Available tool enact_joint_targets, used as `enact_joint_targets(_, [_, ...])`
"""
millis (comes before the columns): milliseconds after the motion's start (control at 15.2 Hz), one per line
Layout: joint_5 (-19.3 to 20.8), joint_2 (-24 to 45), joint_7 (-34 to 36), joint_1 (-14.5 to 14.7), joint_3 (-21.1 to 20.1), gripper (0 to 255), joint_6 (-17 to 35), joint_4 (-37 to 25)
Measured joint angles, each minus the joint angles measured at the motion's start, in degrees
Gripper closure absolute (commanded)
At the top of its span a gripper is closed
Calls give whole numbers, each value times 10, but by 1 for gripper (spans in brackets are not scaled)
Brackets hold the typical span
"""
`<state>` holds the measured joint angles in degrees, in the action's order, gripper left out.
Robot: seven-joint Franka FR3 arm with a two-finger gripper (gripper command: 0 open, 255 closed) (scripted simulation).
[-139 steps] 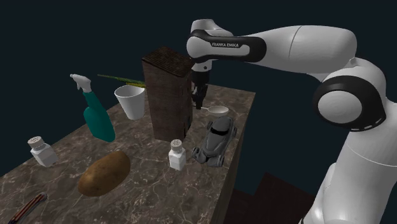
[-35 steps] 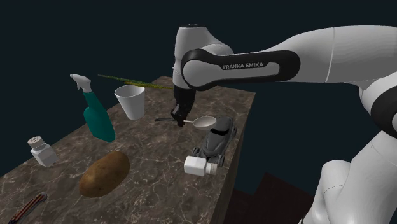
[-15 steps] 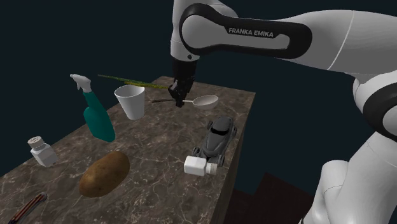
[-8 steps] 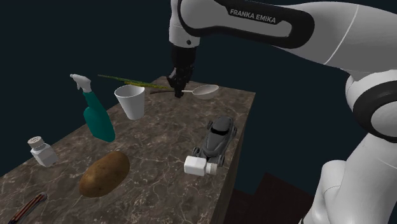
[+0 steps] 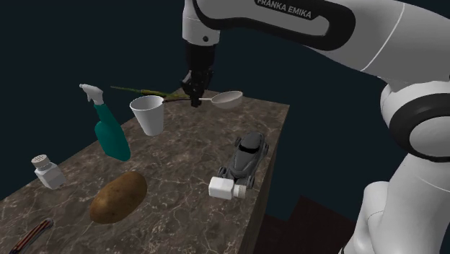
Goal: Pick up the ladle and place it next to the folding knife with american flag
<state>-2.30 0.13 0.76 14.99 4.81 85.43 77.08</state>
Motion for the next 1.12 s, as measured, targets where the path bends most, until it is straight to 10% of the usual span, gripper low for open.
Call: enact_joint_targets(1122, [43, 104, 217, 121, -103, 255, 45, -60])
